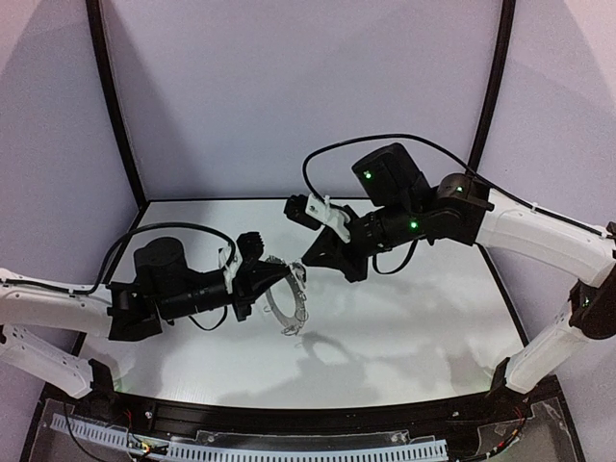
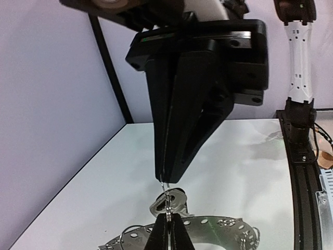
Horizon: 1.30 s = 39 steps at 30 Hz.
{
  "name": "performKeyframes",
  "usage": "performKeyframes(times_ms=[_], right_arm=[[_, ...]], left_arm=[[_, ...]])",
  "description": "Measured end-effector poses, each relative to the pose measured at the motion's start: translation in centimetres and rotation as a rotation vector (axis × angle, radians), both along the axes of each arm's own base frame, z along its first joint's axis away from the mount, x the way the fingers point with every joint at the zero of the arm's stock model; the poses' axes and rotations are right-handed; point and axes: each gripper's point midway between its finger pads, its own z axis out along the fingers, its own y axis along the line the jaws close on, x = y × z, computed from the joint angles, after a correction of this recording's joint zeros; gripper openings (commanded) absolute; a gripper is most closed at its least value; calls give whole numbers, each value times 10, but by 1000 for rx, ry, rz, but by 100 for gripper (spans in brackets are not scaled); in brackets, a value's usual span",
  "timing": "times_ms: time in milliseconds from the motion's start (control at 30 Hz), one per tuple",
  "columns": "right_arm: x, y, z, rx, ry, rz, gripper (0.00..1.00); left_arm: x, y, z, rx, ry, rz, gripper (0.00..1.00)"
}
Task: Put the keys on the keyring
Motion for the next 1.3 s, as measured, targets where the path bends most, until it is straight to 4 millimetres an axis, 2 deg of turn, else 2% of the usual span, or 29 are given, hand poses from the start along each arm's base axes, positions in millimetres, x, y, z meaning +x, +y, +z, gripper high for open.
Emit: performKeyframes(times_ms=[400, 500, 700, 1300], right_arm=[[-14, -2, -2, 28, 133, 82, 0], [-16, 0, -9, 14, 166, 97, 0], [-19, 7, -14, 17, 205, 127, 0], [-26, 5, -5, 44, 212, 156, 0]], left_arm=[[-17, -4, 3, -19, -53, -109, 1], [-22, -5, 11, -50, -75, -135, 1], [-27, -5, 10, -59, -80, -158, 1], [-30, -6, 15, -71, -111, -175, 1]])
